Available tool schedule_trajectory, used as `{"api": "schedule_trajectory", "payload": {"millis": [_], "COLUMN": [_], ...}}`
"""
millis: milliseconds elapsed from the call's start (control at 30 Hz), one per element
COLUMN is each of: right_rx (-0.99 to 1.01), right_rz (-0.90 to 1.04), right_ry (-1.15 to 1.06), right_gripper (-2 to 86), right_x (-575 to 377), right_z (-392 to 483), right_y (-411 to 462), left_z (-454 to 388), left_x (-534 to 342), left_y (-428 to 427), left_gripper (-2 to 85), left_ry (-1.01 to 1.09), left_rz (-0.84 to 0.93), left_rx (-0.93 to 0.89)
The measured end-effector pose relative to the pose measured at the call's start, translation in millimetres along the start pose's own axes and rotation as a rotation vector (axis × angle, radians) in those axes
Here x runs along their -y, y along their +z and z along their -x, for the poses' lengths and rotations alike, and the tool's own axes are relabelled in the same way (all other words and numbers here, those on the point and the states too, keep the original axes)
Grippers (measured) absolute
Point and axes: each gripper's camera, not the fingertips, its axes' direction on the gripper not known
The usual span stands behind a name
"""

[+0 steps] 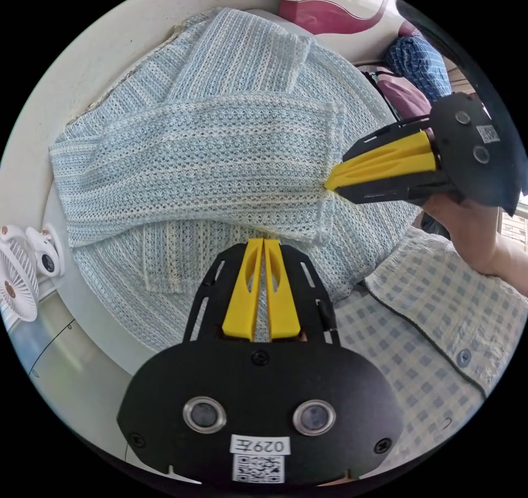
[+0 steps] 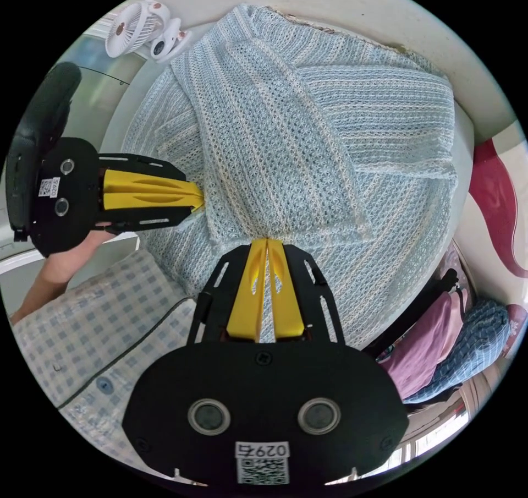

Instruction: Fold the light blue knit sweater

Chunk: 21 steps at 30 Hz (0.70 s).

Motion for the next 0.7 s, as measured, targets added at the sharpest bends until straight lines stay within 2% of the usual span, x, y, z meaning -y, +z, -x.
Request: {"api": "schedule_trajectory", "payload": {"millis": [700], "right_rx": [-0.004], "right_rz": [-0.002], "right_ry": [0.015], "right_gripper": [-0.5], "right_x": [16.3], "right_z": [34.9], "right_y": [16.0], "left_z": [33.7], "left_x": [21.9], "left_y": [6.2], "left_gripper": [-1.0], "left_ry": [-0.047], "left_rz": [0.044], "left_rx": [-0.096]}}
